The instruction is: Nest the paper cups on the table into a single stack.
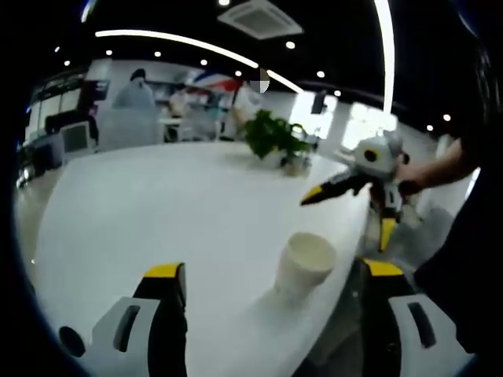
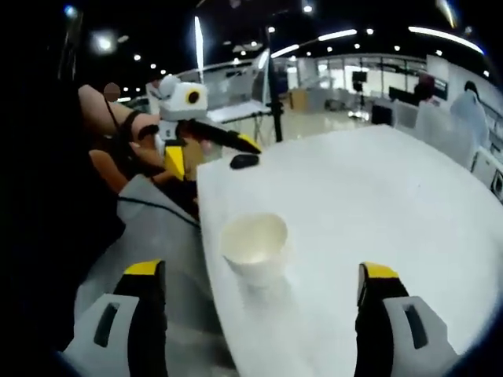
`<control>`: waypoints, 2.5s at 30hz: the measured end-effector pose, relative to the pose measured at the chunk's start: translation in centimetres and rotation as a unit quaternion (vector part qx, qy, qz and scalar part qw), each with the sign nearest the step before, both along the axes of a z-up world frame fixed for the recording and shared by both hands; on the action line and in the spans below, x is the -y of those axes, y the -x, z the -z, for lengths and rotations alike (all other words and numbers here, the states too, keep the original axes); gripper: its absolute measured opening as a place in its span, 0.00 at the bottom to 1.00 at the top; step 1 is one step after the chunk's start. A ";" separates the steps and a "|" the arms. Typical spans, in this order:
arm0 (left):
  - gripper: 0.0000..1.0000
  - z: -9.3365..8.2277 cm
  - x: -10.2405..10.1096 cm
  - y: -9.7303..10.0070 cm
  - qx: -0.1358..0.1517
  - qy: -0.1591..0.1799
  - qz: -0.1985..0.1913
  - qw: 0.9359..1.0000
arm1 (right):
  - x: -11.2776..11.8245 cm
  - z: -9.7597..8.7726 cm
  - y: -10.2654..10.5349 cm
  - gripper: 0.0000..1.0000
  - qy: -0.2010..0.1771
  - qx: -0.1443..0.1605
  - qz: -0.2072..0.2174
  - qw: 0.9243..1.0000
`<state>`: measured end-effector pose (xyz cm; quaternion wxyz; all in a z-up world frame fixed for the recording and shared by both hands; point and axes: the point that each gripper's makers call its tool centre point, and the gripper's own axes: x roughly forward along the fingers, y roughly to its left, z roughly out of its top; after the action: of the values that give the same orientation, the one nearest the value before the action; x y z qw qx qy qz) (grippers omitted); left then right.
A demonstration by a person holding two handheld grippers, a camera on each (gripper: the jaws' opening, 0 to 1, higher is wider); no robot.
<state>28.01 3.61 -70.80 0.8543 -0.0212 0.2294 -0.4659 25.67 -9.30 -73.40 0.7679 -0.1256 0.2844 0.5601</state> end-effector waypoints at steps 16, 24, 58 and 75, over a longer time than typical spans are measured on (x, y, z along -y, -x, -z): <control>0.85 1.9 0.7 1.0 -0.002 -0.008 0.033 0.999 | 0.3 3.0 0.6 0.95 0.026 0.010 -0.030 0.999; 0.80 3.2 1.3 1.2 -0.007 -0.005 0.046 0.999 | -0.3 4.0 0.3 0.88 0.023 0.009 -0.044 0.999; 0.53 4.8 4.6 1.1 0.030 -0.040 0.119 0.992 | -2.4 5.4 -0.6 0.66 0.044 0.030 -0.090 0.995; 0.52 5.9 5.7 1.0 0.034 -0.057 0.140 0.988 | -3.0 5.4 -0.9 0.58 0.044 0.030 -0.095 0.994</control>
<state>27.01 -2.06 -76.66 0.7877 0.0760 0.2270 -0.5676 26.62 -6.29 -78.77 0.7135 -0.2024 0.2720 0.6132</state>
